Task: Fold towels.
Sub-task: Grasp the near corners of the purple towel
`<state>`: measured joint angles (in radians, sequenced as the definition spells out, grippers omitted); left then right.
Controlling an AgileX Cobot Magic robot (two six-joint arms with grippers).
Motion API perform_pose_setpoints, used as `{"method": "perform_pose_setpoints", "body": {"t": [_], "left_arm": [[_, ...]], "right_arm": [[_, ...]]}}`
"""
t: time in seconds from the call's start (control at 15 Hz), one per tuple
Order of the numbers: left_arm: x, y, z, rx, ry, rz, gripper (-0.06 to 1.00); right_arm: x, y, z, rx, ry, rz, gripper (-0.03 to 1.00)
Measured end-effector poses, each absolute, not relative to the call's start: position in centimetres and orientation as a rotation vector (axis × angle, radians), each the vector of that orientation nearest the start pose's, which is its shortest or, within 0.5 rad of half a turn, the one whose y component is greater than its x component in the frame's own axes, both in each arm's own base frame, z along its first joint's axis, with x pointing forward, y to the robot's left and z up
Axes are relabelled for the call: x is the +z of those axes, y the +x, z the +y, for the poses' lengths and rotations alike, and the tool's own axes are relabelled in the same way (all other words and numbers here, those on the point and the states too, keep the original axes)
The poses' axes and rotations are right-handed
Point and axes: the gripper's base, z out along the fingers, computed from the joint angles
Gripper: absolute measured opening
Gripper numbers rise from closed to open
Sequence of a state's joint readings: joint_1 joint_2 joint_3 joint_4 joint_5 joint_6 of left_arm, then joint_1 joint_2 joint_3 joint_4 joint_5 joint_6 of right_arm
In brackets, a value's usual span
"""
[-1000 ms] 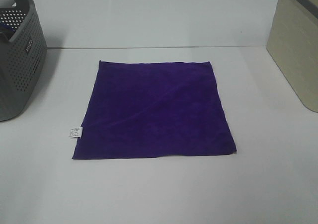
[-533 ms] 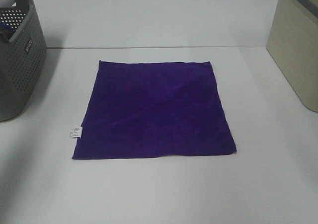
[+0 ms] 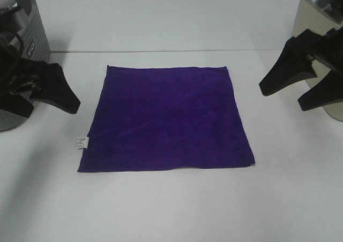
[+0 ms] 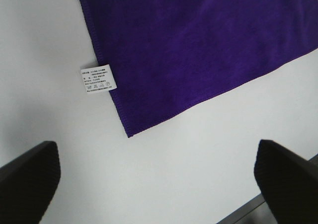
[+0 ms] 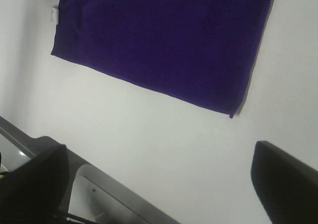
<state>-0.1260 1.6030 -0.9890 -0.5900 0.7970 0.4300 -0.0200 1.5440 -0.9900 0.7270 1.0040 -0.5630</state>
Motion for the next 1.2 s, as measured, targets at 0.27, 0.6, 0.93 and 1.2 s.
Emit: {"method": "perform_pose_setpoints", "body": {"t": [0.27,0.6,0.93,1.2], "left_arm": [[17.1,31.7,-7.4,-0.59,0.222,2.865,0.99],[14.0,34.2,-8.0,-0.659,0.242,2.911,0.99],[13.7,34.6,-8.2,-0.705,0.242,2.926,0.99],[12.8,34.8,-7.8,-0.714,0.208,2.948,0.99]], "right_arm": [[19.5,29.9,4.8,0.889,-0.192,2.778,0.96],[16.0,30.4,4.6,0.892,-0.183,2.897,0.96],[16.1,30.4,4.7,0.92,-0.157,2.888,0.96],[15.2,31.4,4.2,0.825,-0.097,2.879,0.96]]}}
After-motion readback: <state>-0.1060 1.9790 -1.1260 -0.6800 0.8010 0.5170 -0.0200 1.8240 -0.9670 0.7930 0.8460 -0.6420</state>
